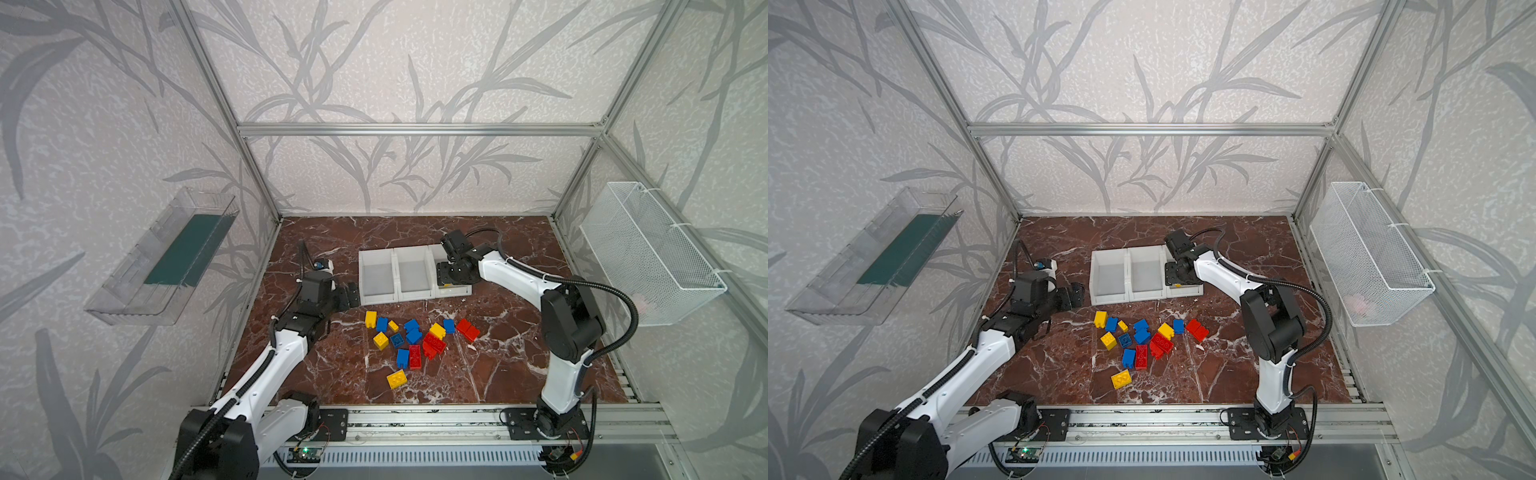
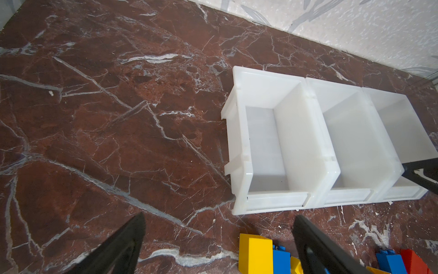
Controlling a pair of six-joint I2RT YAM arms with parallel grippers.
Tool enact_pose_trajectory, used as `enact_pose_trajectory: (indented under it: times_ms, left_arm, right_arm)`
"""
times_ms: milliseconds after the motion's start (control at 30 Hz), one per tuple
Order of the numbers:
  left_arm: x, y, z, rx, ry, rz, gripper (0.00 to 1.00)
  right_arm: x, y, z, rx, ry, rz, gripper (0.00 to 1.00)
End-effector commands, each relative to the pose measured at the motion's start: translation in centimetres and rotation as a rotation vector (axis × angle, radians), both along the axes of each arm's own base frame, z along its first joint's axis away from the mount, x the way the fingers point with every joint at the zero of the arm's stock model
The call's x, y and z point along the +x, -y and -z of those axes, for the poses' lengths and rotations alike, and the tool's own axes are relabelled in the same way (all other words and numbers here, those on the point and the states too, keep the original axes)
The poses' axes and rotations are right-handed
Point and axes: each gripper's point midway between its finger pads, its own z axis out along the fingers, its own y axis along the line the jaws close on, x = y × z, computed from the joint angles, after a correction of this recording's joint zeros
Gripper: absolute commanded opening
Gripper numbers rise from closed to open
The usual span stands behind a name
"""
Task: Sort the legos into containers by color
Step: Place the lego in the container, then pick up the lego from the center of the table.
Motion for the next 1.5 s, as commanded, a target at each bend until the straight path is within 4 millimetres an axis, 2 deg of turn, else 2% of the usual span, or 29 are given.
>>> enact_pose_trajectory:
  times_ms: [0, 167, 433, 633, 967, 1333, 1467]
  left_arm:
    - [-0.6, 0.7, 0.3, -0.009, -0.032, 0.020, 0.99]
    - [-1.3, 2.3, 0.7, 0.008, -0.069, 0.079, 0.99]
    - [-3.7, 5.0, 2.5, 0.025, -0.152, 0.150, 0.99]
    - [-5.4, 6.8, 4.2, -0.013, -0.223, 0.181, 0.96]
    - [-6.7, 10.6, 5.4, -0.007, -0.284, 0.336, 0.92]
    - [-8.1, 17.6, 5.9, 0.100, -0.286, 0.680, 0.85]
    - [-8.6, 19.1, 6.9, 0.167, -0.334, 0.766, 0.81]
  right_arm:
    - [-0.9, 0.6, -3.2, 0.024, 0.047, -0.013, 0.74]
    - [-3.6, 1.5, -4.4, 0.039, 0.054, -0.034, 0.74]
    - [-8.7, 2.9, -3.7, 0.001, 0.028, -0.046, 0.74]
    - [-11.1, 3.0, -3.1, -0.013, 0.017, -0.054, 0.74]
    - [-12.9, 3.1, -1.8, -0.007, -0.022, -0.057, 0.74]
    - [-13.8, 4.0, -1.5, 0.012, -0.021, -0.015, 0.74]
    - [-14.1, 4.3, -1.7, 0.019, -0.012, -0.001, 0.74]
